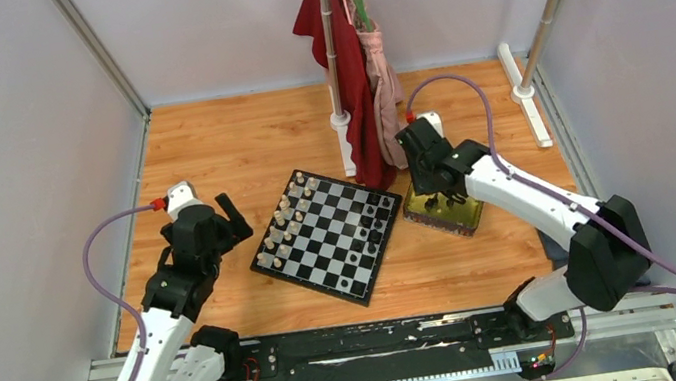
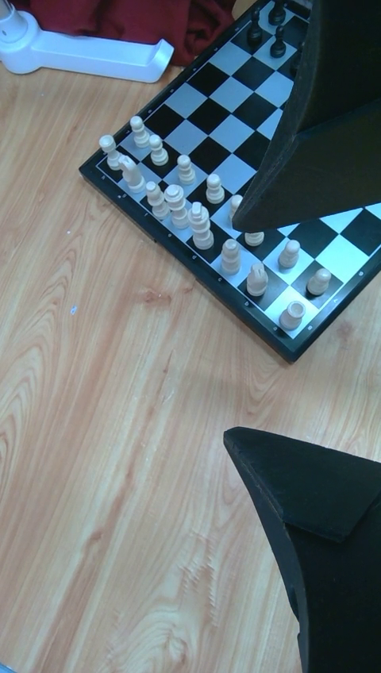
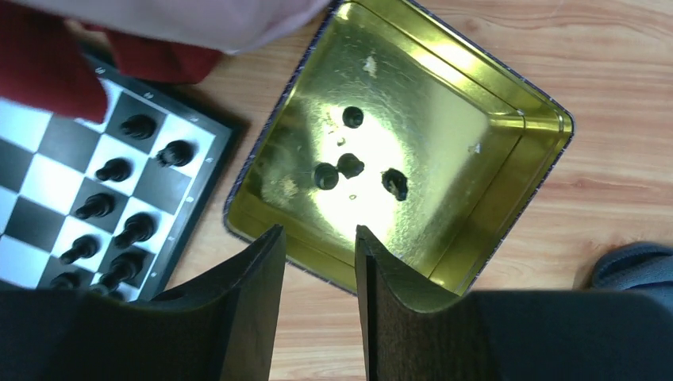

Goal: Set up the chess pieces on the board
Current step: Place the chess piece on the chessboard, then pick up the chess piece from the storage box.

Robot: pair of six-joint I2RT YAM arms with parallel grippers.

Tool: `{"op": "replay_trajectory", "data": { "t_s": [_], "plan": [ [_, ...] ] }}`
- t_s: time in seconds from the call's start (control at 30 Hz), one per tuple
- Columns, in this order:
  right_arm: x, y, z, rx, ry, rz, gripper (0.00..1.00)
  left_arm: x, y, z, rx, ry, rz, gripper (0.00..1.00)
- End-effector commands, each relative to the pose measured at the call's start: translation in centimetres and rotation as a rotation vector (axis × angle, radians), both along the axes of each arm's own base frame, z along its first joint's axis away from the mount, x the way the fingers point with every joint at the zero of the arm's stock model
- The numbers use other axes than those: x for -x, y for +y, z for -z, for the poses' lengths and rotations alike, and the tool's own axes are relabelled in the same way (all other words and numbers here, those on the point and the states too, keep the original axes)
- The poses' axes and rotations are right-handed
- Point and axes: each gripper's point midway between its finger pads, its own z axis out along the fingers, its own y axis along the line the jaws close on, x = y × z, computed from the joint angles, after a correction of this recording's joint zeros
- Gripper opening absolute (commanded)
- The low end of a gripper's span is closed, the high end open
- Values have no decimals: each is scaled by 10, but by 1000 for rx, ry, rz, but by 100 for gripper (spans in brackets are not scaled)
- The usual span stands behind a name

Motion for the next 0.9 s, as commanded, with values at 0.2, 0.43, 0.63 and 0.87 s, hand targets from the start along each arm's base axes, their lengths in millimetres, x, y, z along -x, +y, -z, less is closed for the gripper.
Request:
{"op": "replay_trajectory", "data": {
  "t_s": [0.2, 0.43, 0.63, 0.87],
  "plan": [
    [-26, -29, 39, -45, 95, 96, 43, -6, -1, -7, -13, -11, -2, 100],
    [-38, -32, 65, -66, 149, 110, 44, -7, 2, -7, -34, -2, -6, 100],
    [-45, -36, 76, -74, 170, 126, 44, -8, 2, -3, -40, 9, -8, 100],
    [-50, -40, 88, -91, 191, 138, 43, -9, 2, -2, -44, 15, -7, 100]
  ]
}}
